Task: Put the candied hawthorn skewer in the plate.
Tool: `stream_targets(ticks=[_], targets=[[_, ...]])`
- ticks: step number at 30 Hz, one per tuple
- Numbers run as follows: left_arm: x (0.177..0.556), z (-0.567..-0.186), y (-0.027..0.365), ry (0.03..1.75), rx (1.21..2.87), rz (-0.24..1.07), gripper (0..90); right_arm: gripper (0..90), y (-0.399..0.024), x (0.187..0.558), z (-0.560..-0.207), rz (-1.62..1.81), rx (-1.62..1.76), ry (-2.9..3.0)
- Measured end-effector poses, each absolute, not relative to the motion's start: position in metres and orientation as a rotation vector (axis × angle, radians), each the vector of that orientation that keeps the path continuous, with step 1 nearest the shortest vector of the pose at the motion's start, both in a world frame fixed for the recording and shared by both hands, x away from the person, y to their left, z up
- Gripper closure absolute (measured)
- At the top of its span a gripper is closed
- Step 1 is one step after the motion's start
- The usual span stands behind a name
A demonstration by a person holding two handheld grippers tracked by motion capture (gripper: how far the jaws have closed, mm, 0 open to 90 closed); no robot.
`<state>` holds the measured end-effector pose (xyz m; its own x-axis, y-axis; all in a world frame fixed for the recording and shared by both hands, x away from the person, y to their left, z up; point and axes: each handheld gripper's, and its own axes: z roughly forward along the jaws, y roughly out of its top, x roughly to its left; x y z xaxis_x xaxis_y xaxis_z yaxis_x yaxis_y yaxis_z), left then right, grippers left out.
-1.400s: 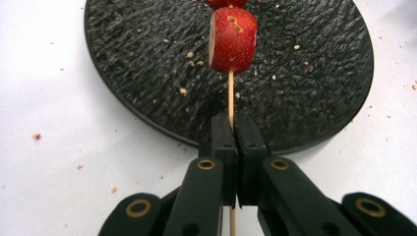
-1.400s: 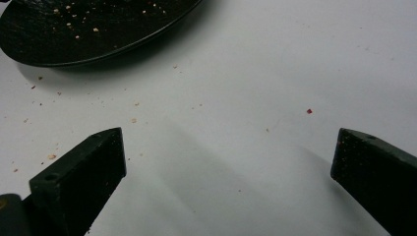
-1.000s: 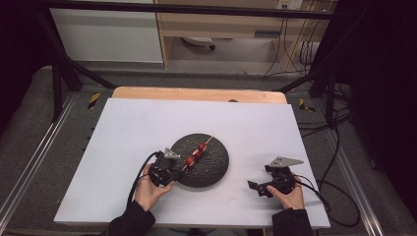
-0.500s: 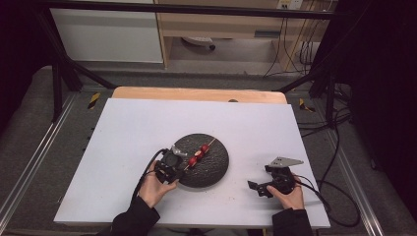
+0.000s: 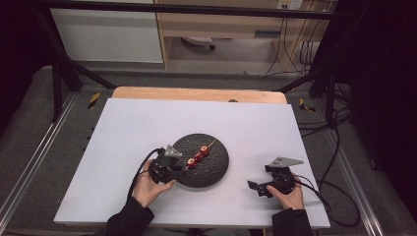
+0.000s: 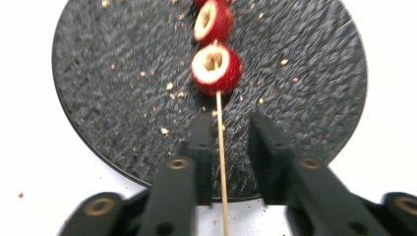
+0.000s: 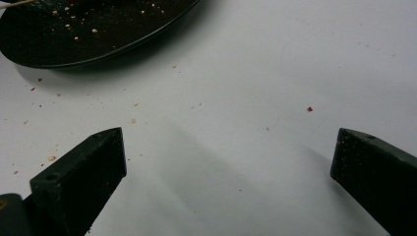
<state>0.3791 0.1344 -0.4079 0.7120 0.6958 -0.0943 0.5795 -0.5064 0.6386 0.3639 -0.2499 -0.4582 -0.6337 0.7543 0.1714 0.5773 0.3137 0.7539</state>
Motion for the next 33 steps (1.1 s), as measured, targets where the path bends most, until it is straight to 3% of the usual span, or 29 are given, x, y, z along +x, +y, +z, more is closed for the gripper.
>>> stream_targets(ticks=[14,19,33], targets=[[0.372,-0.402,0.178,0.876,2.183,0.279,10.0,0.8,-0.250,0.364,-0.458,1.224,1.220,2.358],[0.366,-0.407,0.197,0.879,2.198,0.358,3.6,0.7,-0.250,0.364,-0.458,1.222,1.220,2.360],[0.347,-0.434,0.257,0.949,2.082,0.400,4.7,0.6,-0.250,0.364,-0.459,1.216,1.225,2.363]])
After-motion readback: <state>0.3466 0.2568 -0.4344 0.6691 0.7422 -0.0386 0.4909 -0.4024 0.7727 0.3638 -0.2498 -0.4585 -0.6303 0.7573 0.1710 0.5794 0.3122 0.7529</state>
